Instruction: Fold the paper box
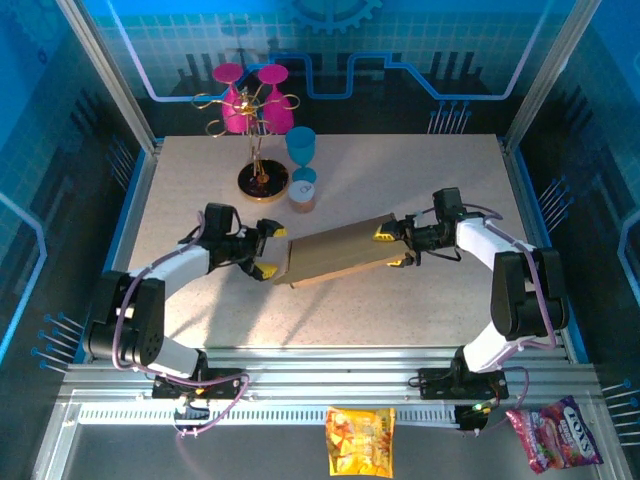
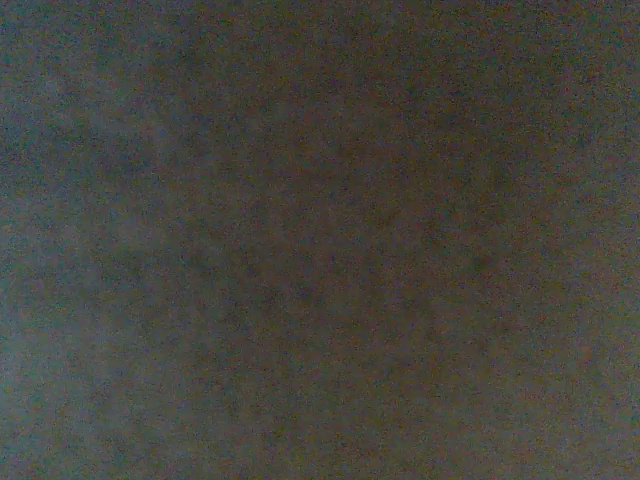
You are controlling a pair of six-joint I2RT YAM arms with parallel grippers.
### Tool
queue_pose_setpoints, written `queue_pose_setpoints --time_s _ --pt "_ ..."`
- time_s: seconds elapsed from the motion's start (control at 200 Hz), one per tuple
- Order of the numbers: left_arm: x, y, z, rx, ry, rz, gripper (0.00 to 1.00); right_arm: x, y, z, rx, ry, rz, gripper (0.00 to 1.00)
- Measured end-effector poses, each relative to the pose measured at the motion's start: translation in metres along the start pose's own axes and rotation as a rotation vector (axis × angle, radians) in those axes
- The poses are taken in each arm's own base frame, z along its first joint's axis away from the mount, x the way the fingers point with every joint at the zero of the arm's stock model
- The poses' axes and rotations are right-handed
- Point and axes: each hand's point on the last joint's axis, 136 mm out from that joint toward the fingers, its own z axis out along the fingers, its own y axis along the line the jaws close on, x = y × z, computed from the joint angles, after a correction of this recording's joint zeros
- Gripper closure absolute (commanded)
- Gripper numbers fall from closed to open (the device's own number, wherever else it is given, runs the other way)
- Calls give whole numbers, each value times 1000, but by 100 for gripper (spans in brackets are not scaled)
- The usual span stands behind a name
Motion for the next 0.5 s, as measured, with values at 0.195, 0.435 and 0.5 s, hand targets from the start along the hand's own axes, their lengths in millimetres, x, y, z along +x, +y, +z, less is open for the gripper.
queue_pose_setpoints --time_s 0.195,0.435,0.5 --pt "8 17 26 20 59 -124 6 -1 -3 -2 -18 0 61 71" --pt "14 10 57 87 116 -236 9 -3 -4 -2 -40 4 101 71" --pt "15 7 65 114 129 -268 13 -4 -4 -3 -50 1 101 70"
